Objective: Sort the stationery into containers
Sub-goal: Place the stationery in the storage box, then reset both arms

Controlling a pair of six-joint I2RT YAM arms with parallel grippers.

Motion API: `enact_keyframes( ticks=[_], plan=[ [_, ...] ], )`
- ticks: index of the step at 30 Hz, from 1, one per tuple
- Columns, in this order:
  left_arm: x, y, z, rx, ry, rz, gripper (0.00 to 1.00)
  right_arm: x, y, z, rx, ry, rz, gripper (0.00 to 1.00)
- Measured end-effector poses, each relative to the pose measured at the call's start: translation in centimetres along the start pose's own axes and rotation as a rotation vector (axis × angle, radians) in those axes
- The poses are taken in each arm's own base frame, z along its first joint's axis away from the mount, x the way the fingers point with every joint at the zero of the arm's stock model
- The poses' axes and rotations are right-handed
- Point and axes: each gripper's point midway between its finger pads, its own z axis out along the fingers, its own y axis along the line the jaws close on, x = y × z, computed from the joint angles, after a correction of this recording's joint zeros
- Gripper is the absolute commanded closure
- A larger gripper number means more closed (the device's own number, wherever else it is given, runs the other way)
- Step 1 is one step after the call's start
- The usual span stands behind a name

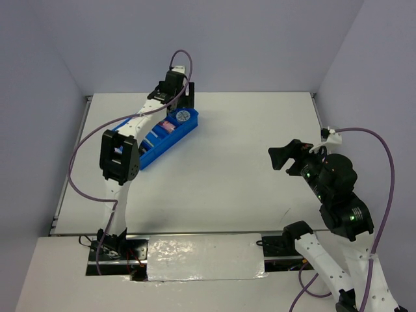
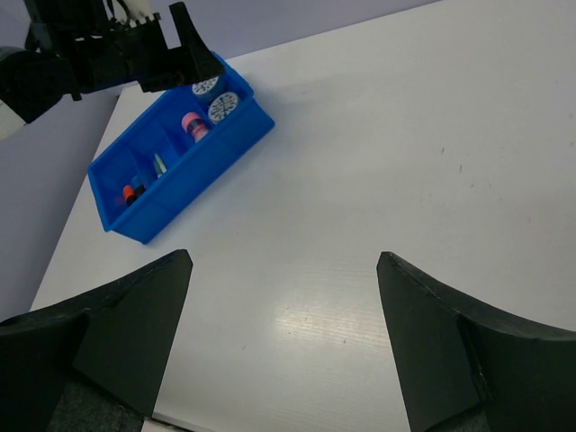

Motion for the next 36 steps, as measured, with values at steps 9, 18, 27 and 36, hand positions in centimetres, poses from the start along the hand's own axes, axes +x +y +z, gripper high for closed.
enact_keyframes(
  ticks=[9,18,27,36],
  plan=[
    [-7.9,3.8,-15.8,-0.081,-0.142,-0.154,0.01,-0.7,-0.9,-0.1,0.05,-0.012,-0.057,0.08],
    [-1.8,14.2,-33.5,-0.277,-0.253,-0.313,0.01,-1.9,-1.9,-2.2,0.108,-0.023,-0.149,0.07],
    [6.4,17.4,-39.6,-0.355,-0.189,-0.294,0.01,-3.3,-2.3,-6.1,0.123,-0.052,-0.242,0.05],
    [9.6,19.2,-47.4,-0.321,-0.32,-0.343,0.01,-4.3,-2.1,-10.0,0.085,-0.142,-0.253,0.0]
  ],
)
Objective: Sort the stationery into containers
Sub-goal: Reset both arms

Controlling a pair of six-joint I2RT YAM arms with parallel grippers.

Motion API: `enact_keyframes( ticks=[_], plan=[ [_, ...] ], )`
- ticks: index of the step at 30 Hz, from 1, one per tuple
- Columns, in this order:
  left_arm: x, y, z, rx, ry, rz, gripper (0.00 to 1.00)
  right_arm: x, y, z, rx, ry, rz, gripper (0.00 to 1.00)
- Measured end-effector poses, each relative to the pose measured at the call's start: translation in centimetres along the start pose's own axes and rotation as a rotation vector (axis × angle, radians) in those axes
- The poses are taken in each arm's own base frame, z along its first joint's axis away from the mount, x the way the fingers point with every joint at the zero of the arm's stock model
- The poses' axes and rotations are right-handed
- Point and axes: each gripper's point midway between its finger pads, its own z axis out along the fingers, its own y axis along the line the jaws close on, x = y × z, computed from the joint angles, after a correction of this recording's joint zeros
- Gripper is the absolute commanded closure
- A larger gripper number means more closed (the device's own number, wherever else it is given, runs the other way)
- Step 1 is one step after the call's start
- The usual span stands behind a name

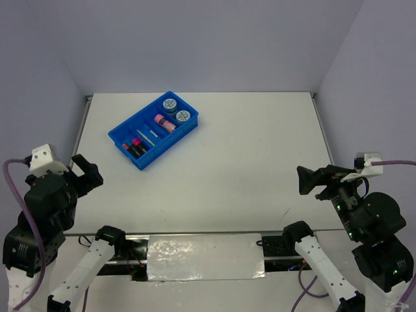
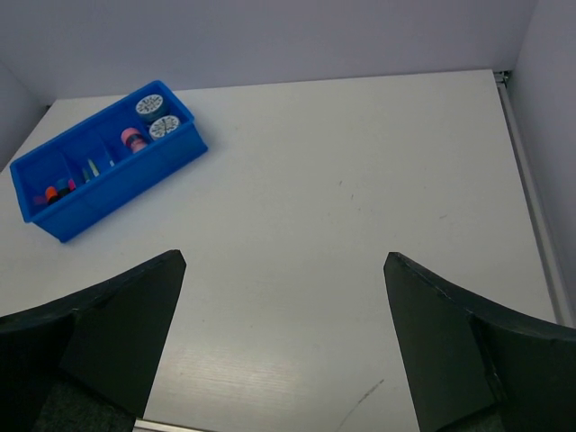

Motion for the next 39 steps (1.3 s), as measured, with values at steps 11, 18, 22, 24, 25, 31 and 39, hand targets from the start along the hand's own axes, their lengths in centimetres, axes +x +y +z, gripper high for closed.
enact_keyframes(
  ticks=[11,18,22,24,25,31,39],
  plan=[
    [1.7,1.8,-2.4,0.034,-0.003,-0.008,0.01,0.2,0.7,-0.6,-0.047,-0.003,0.011,0.0],
    [1.9,1.6,-2.3,0.043,0.006,-0.005,0.01,1.0,0.6,-0.2,-0.042,0.019,0.015,0.0],
    [2.0,1.5,-2.3,0.046,0.009,-0.004,0.01,1.3,0.7,0.0,-0.042,0.027,0.022,0.0],
    [2.0,1.5,-2.3,0.047,0.01,-0.004,0.01,1.3,0.7,0.0,-0.044,0.029,0.025,0.0],
    [2.1,1.4,-2.3,0.053,0.013,-0.003,0.01,1.3,0.7,0.0,-0.045,0.028,0.027,0.0],
    [3.1,0.3,-1.7,0.102,0.034,-0.004,0.01,1.4,0.9,0.0,-0.051,0.018,0.038,0.0],
    [4.1,-0.1,-1.0,0.112,0.054,0.001,0.01,2.3,1.2,0.5,-0.064,0.04,0.051,0.0]
  ],
)
